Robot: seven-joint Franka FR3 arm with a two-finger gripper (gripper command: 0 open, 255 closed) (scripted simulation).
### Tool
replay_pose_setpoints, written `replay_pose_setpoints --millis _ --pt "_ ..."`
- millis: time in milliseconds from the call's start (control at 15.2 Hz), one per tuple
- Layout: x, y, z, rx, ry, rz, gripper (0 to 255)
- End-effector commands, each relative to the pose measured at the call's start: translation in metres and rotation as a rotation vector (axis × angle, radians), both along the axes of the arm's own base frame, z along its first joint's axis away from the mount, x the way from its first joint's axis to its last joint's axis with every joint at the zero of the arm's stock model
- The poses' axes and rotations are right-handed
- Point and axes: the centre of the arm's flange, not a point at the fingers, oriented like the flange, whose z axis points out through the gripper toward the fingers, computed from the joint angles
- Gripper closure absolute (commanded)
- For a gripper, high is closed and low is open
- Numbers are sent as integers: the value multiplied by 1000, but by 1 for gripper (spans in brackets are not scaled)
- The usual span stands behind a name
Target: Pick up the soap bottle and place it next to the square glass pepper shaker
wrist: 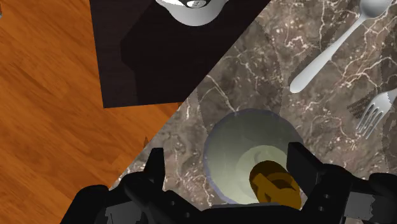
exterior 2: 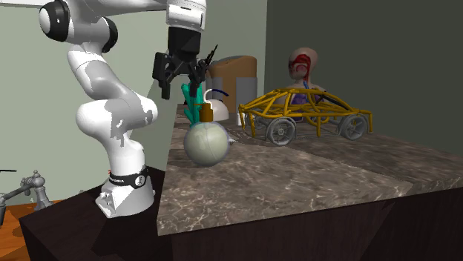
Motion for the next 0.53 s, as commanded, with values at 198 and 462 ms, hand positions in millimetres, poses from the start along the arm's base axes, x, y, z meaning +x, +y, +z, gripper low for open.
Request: replay_pose_setpoints --millis 198,462 --pt "23 27 -5 -11 -41 -56 0" --pt "43 48 -14 -21 -76 -103 0"
